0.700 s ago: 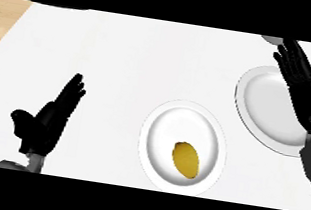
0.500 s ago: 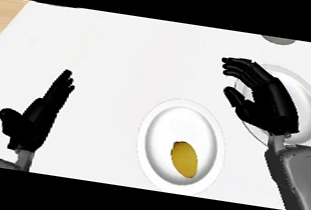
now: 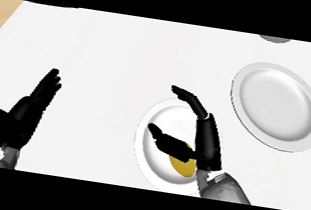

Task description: Pick the lemon from the plate and place it in the plate

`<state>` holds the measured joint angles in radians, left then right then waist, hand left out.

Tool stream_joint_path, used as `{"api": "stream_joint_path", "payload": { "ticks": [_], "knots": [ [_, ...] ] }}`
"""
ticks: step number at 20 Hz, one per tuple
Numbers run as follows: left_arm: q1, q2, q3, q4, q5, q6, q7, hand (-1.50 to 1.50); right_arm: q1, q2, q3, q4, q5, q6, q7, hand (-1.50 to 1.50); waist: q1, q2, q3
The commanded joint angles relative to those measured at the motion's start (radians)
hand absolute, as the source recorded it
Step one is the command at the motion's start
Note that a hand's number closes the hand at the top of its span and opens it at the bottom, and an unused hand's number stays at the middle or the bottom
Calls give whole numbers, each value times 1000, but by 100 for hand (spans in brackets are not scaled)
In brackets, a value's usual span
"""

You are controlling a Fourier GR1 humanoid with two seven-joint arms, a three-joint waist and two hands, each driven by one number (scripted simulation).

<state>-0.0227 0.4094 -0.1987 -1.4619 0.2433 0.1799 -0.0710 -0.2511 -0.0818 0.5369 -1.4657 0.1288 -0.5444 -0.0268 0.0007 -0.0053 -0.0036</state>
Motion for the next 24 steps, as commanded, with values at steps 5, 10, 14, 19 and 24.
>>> {"api": "stream_joint_path", "payload": {
  "ticks": [5, 10, 14, 19, 24],
  "knots": [
    [-6, -15, 41, 96, -6, -61, -93, 0, 229, 68, 247, -46, 330, -322, 1, -150, -9, 3, 3],
    [-28, -26, 62, 116, -13, -62, -80, 0, 356, -58, 244, -268, 540, -306, 231, -150, -17, 0, 2],
    [0, -2, 81, 109, 7, -89, -84, 0, 337, -128, 202, -295, 686, -98, 465, -150, -13, -2, -1],
    [-41, -30, 70, 152, -17, -78, -102, 0, 329, -167, 239, -408, 782, 198, 716, -150, -18, 1, -2],
    [-33, -50, 58, 80, -36, -56, -42, 0, 309, -110, 255, -479, 786, 395, 906, -150, -1, 3, 3]
  ]
}}
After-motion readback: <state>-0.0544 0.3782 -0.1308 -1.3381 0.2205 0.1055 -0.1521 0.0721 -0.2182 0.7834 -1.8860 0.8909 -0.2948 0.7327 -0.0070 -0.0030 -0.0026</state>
